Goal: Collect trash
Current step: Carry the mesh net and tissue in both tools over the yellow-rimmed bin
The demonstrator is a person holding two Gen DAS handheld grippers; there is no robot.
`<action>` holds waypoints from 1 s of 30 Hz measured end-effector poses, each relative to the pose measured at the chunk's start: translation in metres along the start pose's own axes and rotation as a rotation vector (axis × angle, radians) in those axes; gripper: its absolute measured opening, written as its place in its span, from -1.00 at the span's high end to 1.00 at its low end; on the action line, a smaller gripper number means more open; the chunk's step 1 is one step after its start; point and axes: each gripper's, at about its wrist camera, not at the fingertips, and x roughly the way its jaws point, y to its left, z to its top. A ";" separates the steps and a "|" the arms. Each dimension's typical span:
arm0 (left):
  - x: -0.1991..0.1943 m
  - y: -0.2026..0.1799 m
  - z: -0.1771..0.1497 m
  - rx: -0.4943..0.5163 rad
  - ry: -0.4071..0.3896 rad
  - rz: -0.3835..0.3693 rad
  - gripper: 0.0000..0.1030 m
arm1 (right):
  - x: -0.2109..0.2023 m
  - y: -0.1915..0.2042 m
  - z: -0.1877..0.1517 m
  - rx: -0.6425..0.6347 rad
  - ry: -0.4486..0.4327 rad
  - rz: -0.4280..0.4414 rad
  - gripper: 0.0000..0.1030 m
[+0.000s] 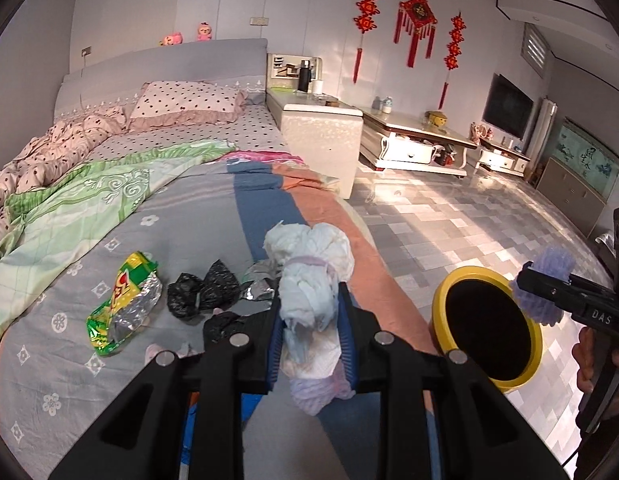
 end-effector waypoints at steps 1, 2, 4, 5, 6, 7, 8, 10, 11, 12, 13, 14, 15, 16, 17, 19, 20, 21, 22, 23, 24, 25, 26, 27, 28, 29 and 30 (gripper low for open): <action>0.002 -0.008 0.003 0.007 0.001 -0.014 0.56 | -0.003 -0.006 0.002 0.006 -0.006 -0.011 0.05; 0.005 -0.016 0.006 0.016 0.001 -0.026 0.56 | -0.006 -0.011 0.004 0.013 -0.011 -0.021 0.05; 0.010 -0.034 0.011 0.032 0.001 -0.046 0.56 | -0.013 -0.024 0.009 0.031 -0.023 -0.043 0.05; 0.014 -0.040 0.014 0.038 0.003 -0.057 0.56 | -0.016 -0.030 0.012 0.037 -0.028 -0.051 0.05; 0.017 -0.049 0.016 0.045 0.004 -0.068 0.55 | -0.019 -0.037 0.014 0.043 -0.034 -0.062 0.05; 0.020 -0.056 0.018 0.052 0.005 -0.079 0.55 | -0.022 -0.043 0.016 0.050 -0.040 -0.072 0.05; 0.022 -0.065 0.020 0.060 0.006 -0.092 0.55 | -0.024 -0.048 0.017 0.056 -0.044 -0.081 0.05; 0.027 -0.079 0.021 0.072 0.011 -0.114 0.56 | -0.030 -0.060 0.020 0.072 -0.053 -0.100 0.05; 0.031 -0.086 0.022 0.080 0.015 -0.124 0.56 | -0.032 -0.066 0.021 0.079 -0.057 -0.110 0.05; 0.035 -0.094 0.024 0.089 0.020 -0.135 0.56 | -0.035 -0.073 0.021 0.088 -0.061 -0.120 0.05; 0.039 -0.102 0.025 0.097 0.024 -0.145 0.55 | -0.036 -0.079 0.023 0.097 -0.064 -0.128 0.05; 0.043 -0.107 0.026 0.103 0.028 -0.152 0.55 | -0.039 -0.085 0.022 0.105 -0.067 -0.138 0.05; 0.048 -0.114 0.027 0.108 0.034 -0.162 0.55 | -0.039 -0.091 0.023 0.111 -0.067 -0.144 0.05; 0.053 -0.121 0.028 0.111 0.040 -0.170 0.55 | -0.040 -0.098 0.023 0.119 -0.067 -0.152 0.05; 0.056 -0.126 0.028 0.114 0.045 -0.177 0.55 | -0.041 -0.105 0.023 0.131 -0.066 -0.158 0.05; 0.065 -0.139 0.027 0.125 0.055 -0.188 0.55 | -0.040 -0.118 0.024 0.154 -0.061 -0.163 0.05; 0.070 -0.146 0.027 0.131 0.062 -0.195 0.55 | -0.040 -0.123 0.024 0.163 -0.059 -0.166 0.05; 0.076 -0.150 0.026 0.133 0.069 -0.202 0.55 | -0.040 -0.128 0.023 0.171 -0.058 -0.171 0.05; 0.081 -0.155 0.024 0.134 0.076 -0.210 0.55 | -0.039 -0.133 0.022 0.178 -0.056 -0.177 0.05; 0.086 -0.161 0.022 0.137 0.083 -0.216 0.55 | -0.038 -0.138 0.022 0.183 -0.055 -0.181 0.05; 0.091 -0.166 0.020 0.141 0.090 -0.223 0.55 | -0.037 -0.143 0.021 0.190 -0.051 -0.183 0.05; 0.095 -0.171 0.018 0.144 0.097 -0.228 0.55 | -0.035 -0.147 0.018 0.197 -0.046 -0.186 0.05; 0.099 -0.176 0.015 0.145 0.106 -0.234 0.55 | -0.033 -0.150 0.016 0.202 -0.042 -0.189 0.04; 0.106 -0.180 0.011 0.146 0.117 -0.240 0.55 | -0.030 -0.154 0.014 0.210 -0.035 -0.191 0.04; 0.111 -0.185 0.008 0.148 0.128 -0.244 0.55 | -0.026 -0.159 0.012 0.221 -0.027 -0.191 0.04; 0.115 -0.188 0.006 0.150 0.135 -0.246 0.55 | -0.024 -0.166 0.009 0.236 -0.018 -0.190 0.04; 0.120 -0.191 0.002 0.152 0.143 -0.248 0.55 | -0.019 -0.169 0.007 0.246 -0.011 -0.190 0.04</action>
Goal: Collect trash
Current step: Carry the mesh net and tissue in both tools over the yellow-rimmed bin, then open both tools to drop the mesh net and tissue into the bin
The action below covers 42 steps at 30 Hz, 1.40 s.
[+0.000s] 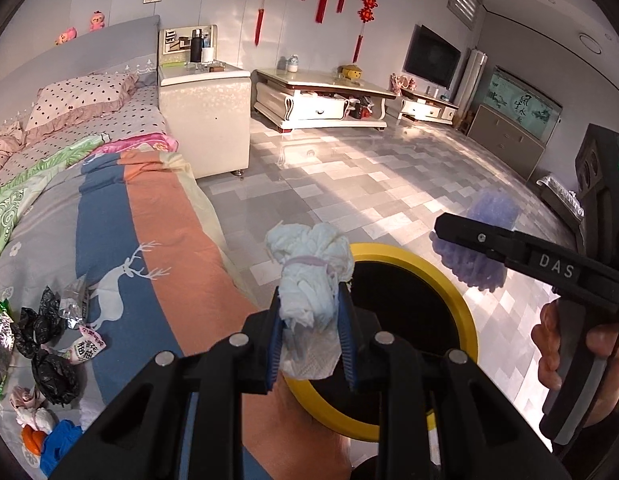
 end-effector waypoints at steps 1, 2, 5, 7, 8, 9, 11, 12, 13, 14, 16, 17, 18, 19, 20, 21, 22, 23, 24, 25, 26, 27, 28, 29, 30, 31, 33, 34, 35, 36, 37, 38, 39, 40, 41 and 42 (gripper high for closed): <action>0.005 -0.001 -0.002 -0.001 0.007 -0.003 0.55 | 0.005 -0.004 -0.003 0.010 0.008 -0.002 0.04; 0.008 -0.003 -0.004 -0.003 0.014 -0.009 0.55 | 0.008 -0.007 -0.006 0.018 0.014 -0.007 0.04; 0.020 -0.006 -0.009 -0.006 0.037 -0.027 0.54 | 0.020 -0.022 -0.011 0.045 0.038 -0.018 0.03; 0.028 -0.008 -0.012 -0.008 0.049 -0.032 0.54 | 0.027 -0.028 -0.013 0.063 0.051 -0.028 0.03; 0.030 -0.008 -0.013 -0.012 0.055 -0.037 0.54 | 0.029 -0.030 -0.014 0.068 0.054 -0.035 0.03; 0.034 -0.006 -0.014 -0.018 0.061 -0.042 0.54 | 0.031 -0.034 -0.015 0.075 0.057 -0.043 0.03; 0.040 -0.006 -0.018 -0.031 0.071 -0.058 0.54 | 0.035 -0.039 -0.018 0.084 0.063 -0.061 0.03; 0.042 -0.006 -0.019 -0.034 0.076 -0.062 0.54 | 0.037 -0.042 -0.019 0.088 0.067 -0.069 0.02; 0.044 -0.007 -0.020 -0.034 0.081 -0.062 0.54 | 0.039 -0.044 -0.020 0.092 0.072 -0.073 0.02; 0.046 -0.008 -0.021 -0.033 0.086 -0.064 0.54 | 0.041 -0.046 -0.020 0.096 0.077 -0.077 0.02; 0.047 -0.009 -0.020 -0.035 0.088 -0.071 0.51 | 0.043 -0.046 -0.020 0.103 0.078 -0.081 0.01; 0.047 -0.010 -0.019 -0.035 0.088 -0.073 0.51 | 0.042 -0.045 -0.020 0.103 0.076 -0.083 -0.01; 0.046 -0.010 -0.018 -0.036 0.085 -0.073 0.50 | 0.042 -0.045 -0.020 0.103 0.073 -0.088 -0.03; 0.045 -0.010 -0.017 -0.038 0.083 -0.074 0.43 | 0.041 -0.044 -0.020 0.104 0.070 -0.092 -0.05; 0.044 -0.010 -0.016 -0.041 0.078 -0.076 0.41 | 0.039 -0.043 -0.021 0.105 0.070 -0.094 -0.07; 0.042 -0.011 -0.016 -0.042 0.075 -0.077 0.37 | 0.039 -0.043 -0.021 0.107 0.071 -0.096 -0.08; 0.040 -0.011 -0.016 -0.041 0.070 -0.075 0.25 | 0.039 -0.043 -0.021 0.110 0.071 -0.100 -0.10; 0.038 -0.010 -0.016 -0.042 0.064 -0.070 0.17 | 0.038 -0.043 -0.022 0.114 0.070 -0.105 -0.13; 0.035 -0.010 -0.016 -0.044 0.057 -0.068 0.06 | 0.037 -0.044 -0.023 0.119 0.070 -0.109 -0.16; 0.032 -0.010 -0.016 -0.045 0.051 -0.067 -0.01 | 0.036 -0.045 -0.024 0.124 0.070 -0.113 -0.17; 0.030 -0.009 -0.017 -0.046 0.048 -0.066 -0.04 | 0.035 -0.046 -0.024 0.128 0.069 -0.117 -0.22; 0.029 -0.008 -0.017 -0.048 0.045 -0.065 -0.12 | 0.035 -0.047 -0.025 0.132 0.067 -0.123 -0.28; 0.027 -0.007 -0.018 -0.050 0.042 -0.061 -0.22 | 0.033 -0.049 -0.025 0.137 0.066 -0.126 -0.30; 0.025 -0.005 -0.019 -0.054 0.035 -0.057 -0.26 | 0.033 -0.049 -0.025 0.141 0.066 -0.129 -0.35; 0.023 -0.003 -0.020 -0.057 0.032 -0.055 -0.34 | 0.031 -0.050 -0.027 0.142 0.065 -0.133 -0.41; 0.021 -0.001 -0.021 -0.059 0.028 -0.051 -0.40 | 0.030 -0.049 -0.028 0.140 0.064 -0.139 -0.44; 0.017 0.004 -0.023 -0.052 0.020 -0.023 -0.50 | 0.027 -0.048 -0.031 0.131 0.064 -0.159 -0.51; 0.014 0.007 -0.025 -0.048 0.013 -0.008 -0.57 | 0.026 -0.047 -0.033 0.125 0.061 -0.173 -0.53; 0.010 0.011 -0.026 -0.049 0.008 0.006 -0.61 | 0.023 -0.046 -0.034 0.117 0.055 -0.184 -0.56; 0.006 0.016 -0.027 -0.056 0.002 0.012 -0.66 | 0.022 -0.045 -0.035 0.111 0.050 -0.191 -0.56; 0.002 0.022 -0.029 -0.065 -0.001 0.020 -0.69 | 0.019 -0.043 -0.036 0.102 0.042 -0.194 -0.56; -0.002 0.029 -0.031 -0.075 -0.003 0.031 -0.70 | 0.017 -0.039 -0.037 0.095 0.035 -0.195 -0.57; -0.005 0.036 -0.033 -0.084 -0.004 0.039 -0.71 | 0.015 -0.035 -0.038 0.089 0.029 -0.191 -0.58; -0.008 0.043 -0.035 -0.094 -0.005 0.048 -0.72 | 0.014 -0.031 -0.038 0.082 0.027 -0.181 -0.58; -0.012 0.051 -0.036 -0.104 -0.006 0.060 -0.72 | 0.012 -0.027 -0.039 0.075 0.027 -0.172 -0.58; -0.016 0.057 -0.039 -0.111 -0.008 0.071 -0.72 | 0.012 -0.020 -0.040 0.064 0.029 -0.163 -0.58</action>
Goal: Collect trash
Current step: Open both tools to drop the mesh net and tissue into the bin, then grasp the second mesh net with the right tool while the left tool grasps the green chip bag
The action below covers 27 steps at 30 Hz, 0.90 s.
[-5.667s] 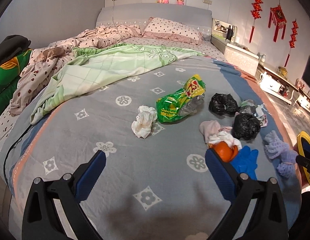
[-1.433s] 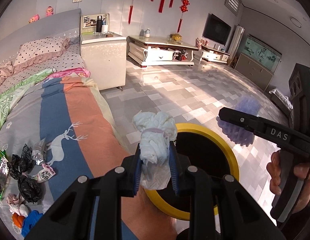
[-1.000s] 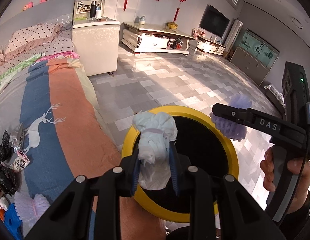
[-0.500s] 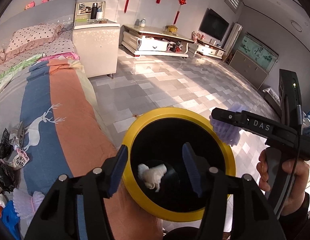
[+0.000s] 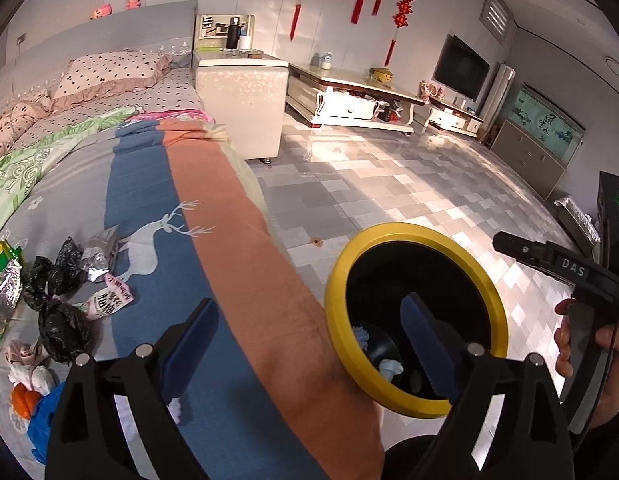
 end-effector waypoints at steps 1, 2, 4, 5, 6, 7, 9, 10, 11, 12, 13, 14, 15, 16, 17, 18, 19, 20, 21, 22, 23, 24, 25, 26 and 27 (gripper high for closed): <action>-0.004 0.007 -0.001 -0.006 -0.004 0.012 -0.73 | -0.002 0.006 -0.001 -0.008 0.000 0.008 -0.59; -0.008 0.014 -0.002 -0.011 -0.007 0.026 -0.74 | -0.003 0.013 -0.002 -0.017 0.000 0.020 -0.59; -0.017 0.028 -0.005 -0.019 -0.015 0.050 -0.74 | -0.006 0.028 -0.002 -0.039 0.002 0.041 -0.59; -0.022 0.034 -0.005 -0.025 -0.020 0.061 -0.74 | -0.008 0.036 -0.003 -0.050 0.002 0.050 -0.59; -0.028 0.041 -0.006 -0.033 -0.026 0.077 -0.74 | -0.010 0.043 -0.003 -0.059 0.003 0.060 -0.59; -0.032 0.049 -0.005 -0.039 -0.031 0.090 -0.74 | -0.011 0.050 -0.004 -0.067 0.004 0.072 -0.59; -0.042 0.065 -0.005 -0.053 -0.042 0.114 -0.74 | -0.014 0.066 -0.006 -0.084 0.010 0.096 -0.59; -0.047 0.073 -0.005 -0.059 -0.048 0.132 -0.74 | -0.015 0.073 -0.006 -0.093 0.011 0.105 -0.59; -0.050 0.080 -0.005 -0.063 -0.051 0.147 -0.74 | -0.016 0.080 -0.006 -0.103 0.012 0.114 -0.59; -0.054 0.089 -0.006 -0.071 -0.054 0.162 -0.75 | -0.017 0.090 -0.007 -0.115 0.014 0.125 -0.59; -0.058 0.097 -0.006 -0.079 -0.058 0.176 -0.75 | -0.018 0.095 -0.008 -0.124 0.016 0.136 -0.59; -0.063 0.107 -0.006 -0.089 -0.061 0.192 -0.75 | -0.018 0.103 -0.009 -0.134 0.021 0.149 -0.60; -0.067 0.114 -0.009 -0.097 -0.064 0.207 -0.75 | -0.019 0.110 -0.010 -0.141 0.025 0.158 -0.60; -0.070 0.123 -0.010 -0.104 -0.066 0.222 -0.75 | -0.018 0.118 -0.011 -0.151 0.029 0.167 -0.60; -0.074 0.131 -0.011 -0.111 -0.068 0.239 -0.75 | -0.018 0.127 -0.012 -0.163 0.035 0.177 -0.60; -0.078 0.141 -0.012 -0.117 -0.070 0.257 -0.75 | -0.017 0.134 -0.014 -0.172 0.041 0.186 -0.60; -0.081 0.149 -0.013 -0.123 -0.070 0.273 -0.75 | -0.016 0.142 -0.015 -0.181 0.049 0.198 -0.60; -0.084 0.158 -0.013 -0.131 -0.068 0.291 -0.75 | -0.016 0.151 -0.017 -0.190 0.056 0.209 -0.60; -0.086 0.166 -0.014 -0.137 -0.068 0.304 -0.75 | -0.014 0.160 -0.019 -0.202 0.064 0.220 -0.60; -0.089 0.175 -0.014 -0.144 -0.068 0.321 -0.75 | -0.013 0.167 -0.020 -0.212 0.067 0.226 -0.60; -0.090 0.183 -0.015 -0.150 -0.068 0.334 -0.75 | -0.012 0.176 -0.022 -0.226 0.072 0.233 -0.60; -0.093 0.192 -0.016 -0.159 -0.067 0.350 -0.75 | -0.010 0.183 -0.023 -0.236 0.076 0.240 -0.60; -0.095 0.201 -0.018 -0.169 -0.065 0.363 -0.75 | -0.007 0.191 -0.025 -0.248 0.083 0.250 -0.60; -0.097 0.209 -0.019 -0.181 -0.064 0.372 -0.75 | -0.005 0.200 -0.028 -0.258 0.091 0.257 -0.60; -0.098 0.218 -0.020 -0.191 -0.062 0.383 -0.75 | -0.002 0.206 -0.030 -0.269 0.099 0.263 -0.60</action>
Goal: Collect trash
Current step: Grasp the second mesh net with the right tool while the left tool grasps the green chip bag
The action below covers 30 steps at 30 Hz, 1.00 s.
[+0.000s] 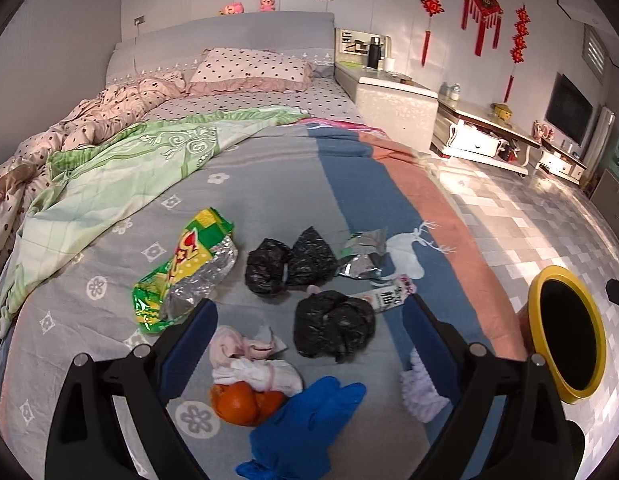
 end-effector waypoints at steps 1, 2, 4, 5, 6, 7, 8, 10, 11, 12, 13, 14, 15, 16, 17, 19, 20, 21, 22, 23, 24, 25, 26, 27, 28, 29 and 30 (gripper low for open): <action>0.002 0.007 0.000 -0.006 0.002 0.013 -0.75 | 0.006 0.009 0.000 -0.013 0.011 0.007 -0.60; 0.004 0.015 0.000 -0.012 0.003 0.027 -0.75 | 0.009 0.015 -0.001 -0.022 0.018 0.014 -0.60; 0.010 0.030 0.000 -0.020 0.010 0.055 -0.75 | 0.020 0.030 -0.001 -0.048 0.038 0.027 -0.60; 0.012 0.037 0.000 -0.025 0.013 0.067 -0.75 | 0.026 0.039 -0.002 -0.064 0.049 0.032 -0.60; 0.015 0.045 0.000 -0.033 0.019 0.081 -0.75 | 0.029 0.044 -0.005 -0.077 0.057 0.037 -0.60; 0.018 0.052 0.000 -0.041 0.023 0.091 -0.75 | 0.034 0.052 -0.006 -0.092 0.068 0.043 -0.60; 0.021 0.060 0.000 -0.048 0.028 0.102 -0.75 | 0.041 0.060 -0.008 -0.108 0.081 0.049 -0.60; 0.028 0.072 0.000 -0.060 0.036 0.124 -0.75 | 0.052 0.074 -0.012 -0.136 0.106 0.061 -0.60; 0.032 0.078 0.000 -0.065 0.041 0.134 -0.75 | 0.058 0.080 -0.014 -0.149 0.117 0.065 -0.60; 0.037 0.084 0.000 -0.071 0.047 0.143 -0.75 | 0.064 0.086 -0.017 -0.165 0.131 0.067 -0.60; 0.041 0.090 0.000 -0.077 0.054 0.151 -0.75 | 0.070 0.091 -0.020 -0.179 0.144 0.069 -0.60; 0.045 0.096 0.000 -0.083 0.060 0.160 -0.75 | 0.076 0.096 -0.022 -0.191 0.157 0.071 -0.60; 0.051 0.101 0.000 -0.088 0.067 0.169 -0.75 | 0.083 0.102 -0.025 -0.207 0.176 0.074 -0.60; 0.056 0.107 0.000 -0.094 0.076 0.178 -0.75 | 0.089 0.105 -0.029 -0.220 0.190 0.075 -0.60; 0.061 0.111 0.000 -0.098 0.082 0.184 -0.75 | 0.094 0.109 -0.033 -0.233 0.203 0.076 -0.60; 0.071 0.118 0.000 -0.104 0.093 0.197 -0.75 | 0.105 0.115 -0.040 -0.260 0.231 0.078 -0.60; 0.076 0.121 0.001 -0.107 0.098 0.202 -0.75 | 0.112 0.119 -0.043 -0.274 0.245 0.076 -0.60; 0.082 0.124 0.002 -0.108 0.104 0.207 -0.75 | 0.116 0.121 -0.045 -0.284 0.256 0.074 -0.60; 0.088 0.126 0.003 -0.110 0.111 0.213 -0.75 | 0.121 0.122 -0.048 -0.294 0.267 0.072 -0.60; 0.094 0.128 0.003 -0.113 0.117 0.215 -0.75 | 0.128 0.124 -0.050 -0.302 0.280 0.069 -0.60; 0.099 0.130 0.004 -0.115 0.123 0.217 -0.75 | 0.132 0.125 -0.052 -0.308 0.289 0.069 -0.60; 0.103 0.132 0.004 -0.116 0.129 0.217 -0.75 | 0.138 0.127 -0.054 -0.317 0.298 0.068 -0.60; 0.109 0.133 0.005 -0.116 0.134 0.219 -0.75 | 0.142 0.128 -0.056 -0.327 0.305 0.065 -0.60; 0.114 0.134 0.005 -0.114 0.139 0.222 -0.75 | 0.147 0.130 -0.057 -0.339 0.309 0.060 -0.60; 0.118 0.134 0.006 -0.110 0.143 0.227 -0.75 | 0.150 0.129 -0.058 -0.345 0.309 0.055 -0.60; 0.123 0.135 0.006 -0.108 0.147 0.232 -0.75 | 0.153 0.130 -0.058 -0.350 0.309 0.051 -0.60; 0.128 0.136 0.007 -0.109 0.151 0.233 -0.75 | 0.158 0.130 -0.057 -0.354 0.308 0.050 -0.60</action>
